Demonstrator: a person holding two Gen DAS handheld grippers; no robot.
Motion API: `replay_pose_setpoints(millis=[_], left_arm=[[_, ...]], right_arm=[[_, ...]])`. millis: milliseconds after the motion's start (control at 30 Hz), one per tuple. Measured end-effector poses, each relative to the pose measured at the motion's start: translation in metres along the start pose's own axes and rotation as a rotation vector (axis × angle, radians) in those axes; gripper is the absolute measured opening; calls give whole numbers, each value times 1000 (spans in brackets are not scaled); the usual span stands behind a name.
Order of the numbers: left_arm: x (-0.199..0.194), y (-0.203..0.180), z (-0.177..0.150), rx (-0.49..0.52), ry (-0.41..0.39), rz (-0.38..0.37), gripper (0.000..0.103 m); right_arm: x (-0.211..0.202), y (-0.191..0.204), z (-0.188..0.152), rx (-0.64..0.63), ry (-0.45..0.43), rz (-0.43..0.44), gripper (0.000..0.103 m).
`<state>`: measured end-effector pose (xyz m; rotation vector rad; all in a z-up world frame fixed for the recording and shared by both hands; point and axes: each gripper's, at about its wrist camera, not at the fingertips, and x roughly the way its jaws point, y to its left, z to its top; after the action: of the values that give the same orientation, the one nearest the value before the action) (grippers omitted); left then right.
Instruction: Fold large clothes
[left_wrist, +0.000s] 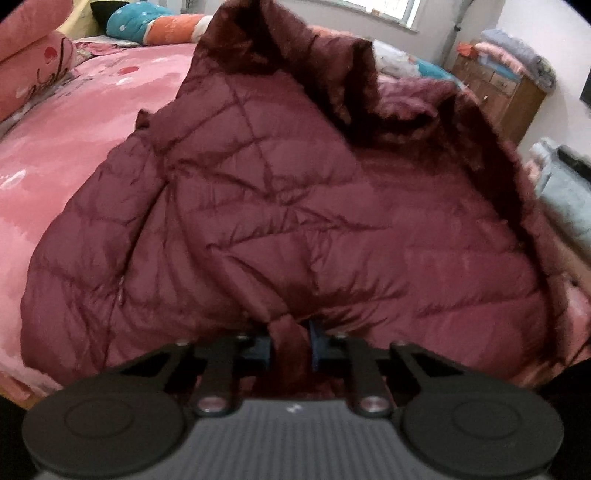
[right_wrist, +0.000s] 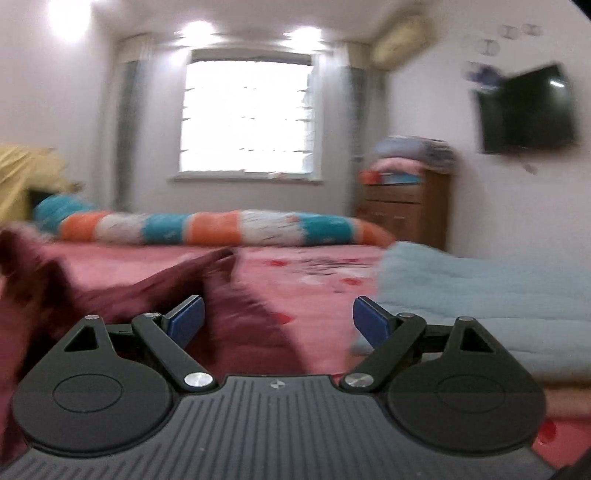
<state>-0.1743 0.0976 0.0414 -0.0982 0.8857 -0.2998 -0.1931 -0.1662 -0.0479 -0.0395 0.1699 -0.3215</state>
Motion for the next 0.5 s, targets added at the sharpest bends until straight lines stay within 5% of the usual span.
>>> replay_pose_setpoints(millis=[267,500], left_arm=[[-19,9,51,-87,-121,-82,8],[-1,27,133,-107,-243,-15,8]], right_arm=[[34,29,-16,-21,214,152,103],[56,19,-24,36,357,111,103]])
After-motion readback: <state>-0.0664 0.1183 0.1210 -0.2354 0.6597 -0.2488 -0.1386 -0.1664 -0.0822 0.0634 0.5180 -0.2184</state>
